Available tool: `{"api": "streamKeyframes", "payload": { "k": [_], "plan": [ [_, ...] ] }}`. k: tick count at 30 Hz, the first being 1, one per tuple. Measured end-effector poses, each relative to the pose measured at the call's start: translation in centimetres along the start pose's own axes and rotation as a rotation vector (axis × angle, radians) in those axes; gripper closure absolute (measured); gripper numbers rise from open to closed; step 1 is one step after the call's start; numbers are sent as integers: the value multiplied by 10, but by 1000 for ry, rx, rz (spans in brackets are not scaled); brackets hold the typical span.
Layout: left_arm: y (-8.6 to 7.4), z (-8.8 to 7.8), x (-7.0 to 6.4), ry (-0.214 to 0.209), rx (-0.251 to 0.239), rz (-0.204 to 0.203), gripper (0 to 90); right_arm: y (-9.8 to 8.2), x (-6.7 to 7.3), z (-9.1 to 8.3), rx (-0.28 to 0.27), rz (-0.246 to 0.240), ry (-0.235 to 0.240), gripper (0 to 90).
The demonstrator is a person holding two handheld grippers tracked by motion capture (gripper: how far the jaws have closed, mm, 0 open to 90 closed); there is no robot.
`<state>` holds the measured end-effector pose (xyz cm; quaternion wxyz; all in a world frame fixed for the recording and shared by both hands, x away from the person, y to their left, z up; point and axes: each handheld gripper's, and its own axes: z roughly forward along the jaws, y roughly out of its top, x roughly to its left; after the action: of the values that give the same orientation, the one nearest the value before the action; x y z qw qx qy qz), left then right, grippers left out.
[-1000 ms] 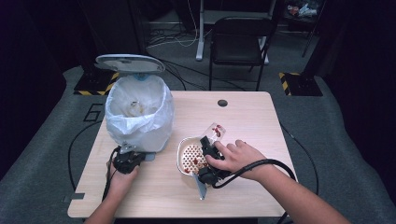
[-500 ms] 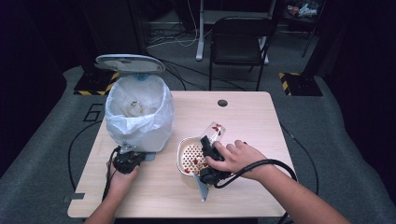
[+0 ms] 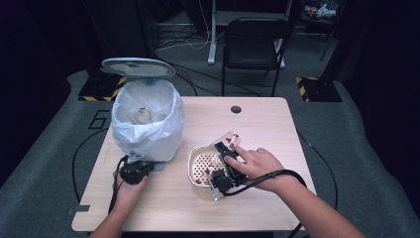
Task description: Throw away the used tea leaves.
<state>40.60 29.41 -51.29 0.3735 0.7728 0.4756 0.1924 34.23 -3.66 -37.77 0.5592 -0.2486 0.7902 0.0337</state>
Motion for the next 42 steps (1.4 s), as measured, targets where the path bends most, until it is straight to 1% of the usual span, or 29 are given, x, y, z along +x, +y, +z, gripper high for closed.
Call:
{"api": "streamKeyframes", "payload": {
  "k": [1,2,3,4,5,6,7,9,10,11,13,14,15,16,17,18,20,22,24,26,27,29,30,31,33,35,36,39,42],
  "plan": [
    [0,0,0,-1,-3,-3,900,0,2,-2,1,89,-18,505],
    [0,0,0,-1,-2,-1,900,1,2,-3,3,128,-20,504],
    [0,0,0,-1,-3,-2,900,0,2,-3,-1,148,-24,505],
    [0,0,0,-1,-3,-2,900,-1,1,-4,-13,180,-25,505],
    [-1,1,-1,5,-18,-5,900,-1,3,-4,-13,225,-29,504],
    [-1,1,-1,5,-18,-4,900,-1,1,-4,-25,240,-41,505],
    [-1,2,-1,-1,-19,-5,900,-2,2,-4,-32,275,-47,505],
    [-1,1,0,6,-16,-3,900,-4,1,-6,-48,341,-67,505],
    [-1,1,2,11,-1,26,900,-4,1,-6,-52,375,-74,505],
    [-1,2,-1,6,-25,-5,900,-6,0,-7,-62,419,-89,505],
    [-1,2,0,10,-22,1,900,-9,-1,-10,-76,496,-113,505],
    [-1,2,-1,1,-23,-15,900,-10,-2,-11,-82,531,-124,505],
    [-1,1,2,11,0,24,900,-11,-2,-12,-91,559,-128,505],
    [-1,1,1,10,-3,22,900,-12,-4,-13,-101,602,-128,504],
    [-1,2,0,10,-17,2,900,-13,-4,-13,-106,622,-129,504],
    [-1,2,-1,6,-24,-5,900,-14,-5,-14,-115,658,-121,504],
    [-1,2,-1,7,-24,-4,900,-16,-6,-14,-128,699,-118,504],
    [-1,2,0,7,-22,-2,900,-18,-6,-13,-144,751,-98,504],
    [-1,2,0,7,-22,-3,900,-19,-6,-12,-155,781,-95,504],
    [-1,2,0,7,-21,-2,900,-21,-5,-13,-163,839,-86,504],
    [-1,2,0,7,-22,-3,900,-22,-5,-12,-175,848,-91,504],
    [-1,2,0,8,-21,-2,900,-26,-7,-13,-207,915,-76,504],
    [-1,2,0,8,-20,-1,900,-29,-9,-13,-228,964,-64,504],
    [-1,2,0,8,-21,-2,900,-31,-11,-14,-237,985,-59,504],
    [-1,2,0,8,-19,-1,900,-35,-15,-14,-264,1056,-40,504],
    [-1,2,0,8,-20,-1,900,-40,-19,-15,-292,1110,-34,504],
    [-1,2,0,7,-20,-2,900,-42,-21,-15,-308,1147,-21,504],
    [-1,1,0,6,-13,0,900,-47,-27,-15,-342,1206,-11,504],
    [-1,1,0,6,-14,-1,900,-49,-32,-13,-362,1241,-5,504]
  ]
}}
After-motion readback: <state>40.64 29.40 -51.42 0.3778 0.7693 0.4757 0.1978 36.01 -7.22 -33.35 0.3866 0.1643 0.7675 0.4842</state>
